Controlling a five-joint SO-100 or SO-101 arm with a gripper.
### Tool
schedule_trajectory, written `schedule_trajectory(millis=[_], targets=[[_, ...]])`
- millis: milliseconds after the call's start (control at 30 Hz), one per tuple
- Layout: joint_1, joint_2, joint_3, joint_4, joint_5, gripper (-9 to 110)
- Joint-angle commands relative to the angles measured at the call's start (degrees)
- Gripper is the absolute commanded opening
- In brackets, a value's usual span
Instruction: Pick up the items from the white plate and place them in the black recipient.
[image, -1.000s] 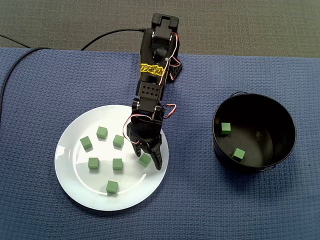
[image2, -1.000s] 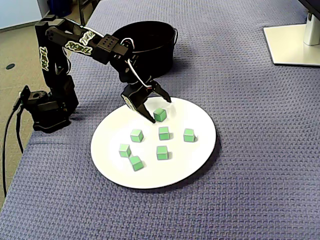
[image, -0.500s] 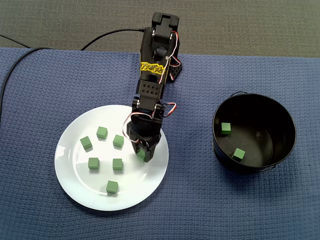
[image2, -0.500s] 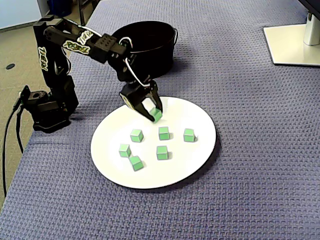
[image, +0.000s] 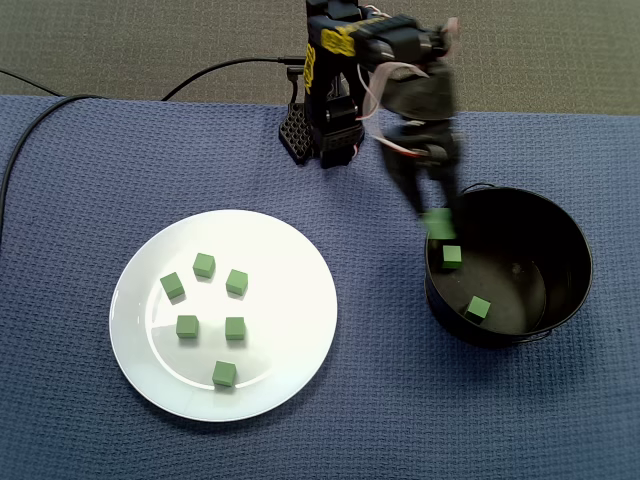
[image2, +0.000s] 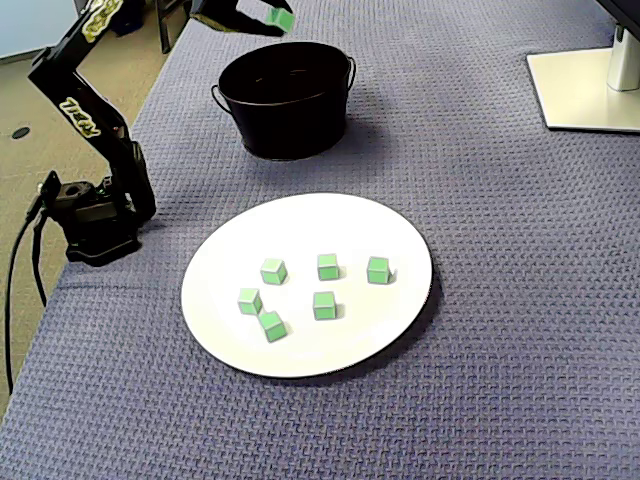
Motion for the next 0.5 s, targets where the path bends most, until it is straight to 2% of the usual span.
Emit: schedule_trajectory(millis=[0,133,267,333,367,467], targets=[[-9.6,-11.9,-0.9,-0.8,-2.4,0],[-10.2,-27.3,-0.7,-4.7,0.0,0],[-11.5,-33.8,1.2,-9.6,1.4,1],[-11.6,-34.1,1.3,-9.4,2.1,27],[-11.4,-33.3,1.3,-8.4,1.8,35],[-8.0,-27.2,1.6,-5.4,3.1,44]])
